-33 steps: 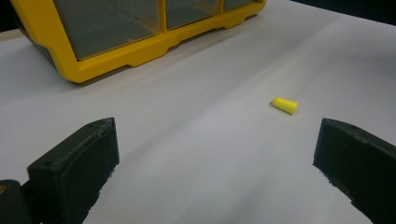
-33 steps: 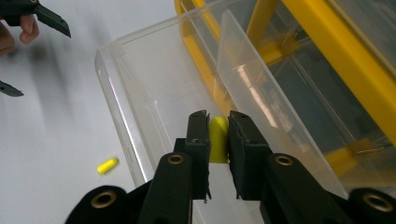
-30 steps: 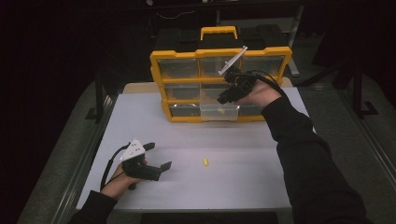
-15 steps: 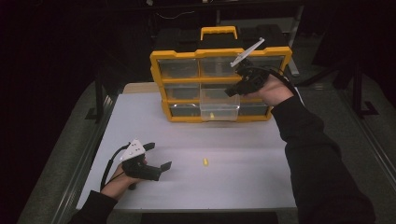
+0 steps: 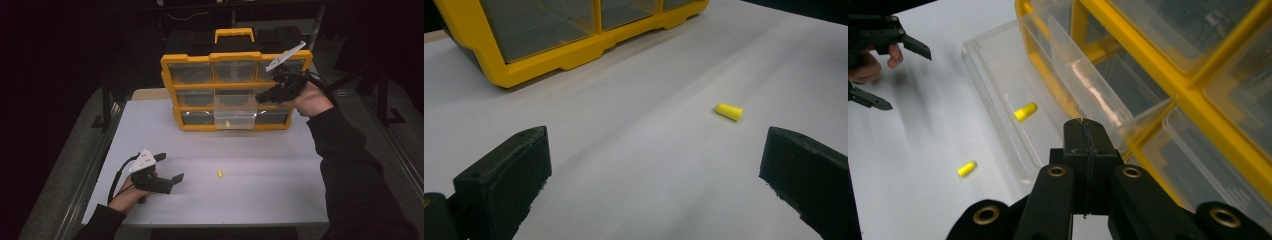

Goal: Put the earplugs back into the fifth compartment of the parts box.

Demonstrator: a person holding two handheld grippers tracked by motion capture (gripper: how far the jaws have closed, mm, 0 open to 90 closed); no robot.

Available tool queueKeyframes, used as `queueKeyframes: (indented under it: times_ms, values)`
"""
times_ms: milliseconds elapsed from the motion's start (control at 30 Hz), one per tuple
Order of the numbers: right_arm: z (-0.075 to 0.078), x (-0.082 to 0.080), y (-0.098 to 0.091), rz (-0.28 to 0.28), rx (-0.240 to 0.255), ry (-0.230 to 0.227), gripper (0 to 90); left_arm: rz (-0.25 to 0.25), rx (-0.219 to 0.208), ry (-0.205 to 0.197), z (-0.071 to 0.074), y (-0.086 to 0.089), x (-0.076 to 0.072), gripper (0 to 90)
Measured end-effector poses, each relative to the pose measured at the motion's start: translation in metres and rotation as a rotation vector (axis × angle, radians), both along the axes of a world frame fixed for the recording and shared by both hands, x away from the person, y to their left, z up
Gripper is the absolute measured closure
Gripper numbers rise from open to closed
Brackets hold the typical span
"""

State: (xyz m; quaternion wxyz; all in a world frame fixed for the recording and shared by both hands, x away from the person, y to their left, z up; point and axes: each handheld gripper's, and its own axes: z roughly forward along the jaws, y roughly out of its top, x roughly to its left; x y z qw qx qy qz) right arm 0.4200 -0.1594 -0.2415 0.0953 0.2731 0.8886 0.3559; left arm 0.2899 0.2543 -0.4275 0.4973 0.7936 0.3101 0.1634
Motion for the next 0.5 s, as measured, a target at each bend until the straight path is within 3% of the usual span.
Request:
queueKeyframes:
  times_ms: [267,500]
  values:
    - [-0.016,-0.006,-0.011,-0.014,0.005,0.018,88.0,0.000,0.000,0.000,0.000,0.000,0.000,0.0]
    - [-0.032,-0.012,-0.016,-0.019,-0.001,0.029,75.2,0.000,0.001,0.002,0.000,0.000,0.000,0.0]
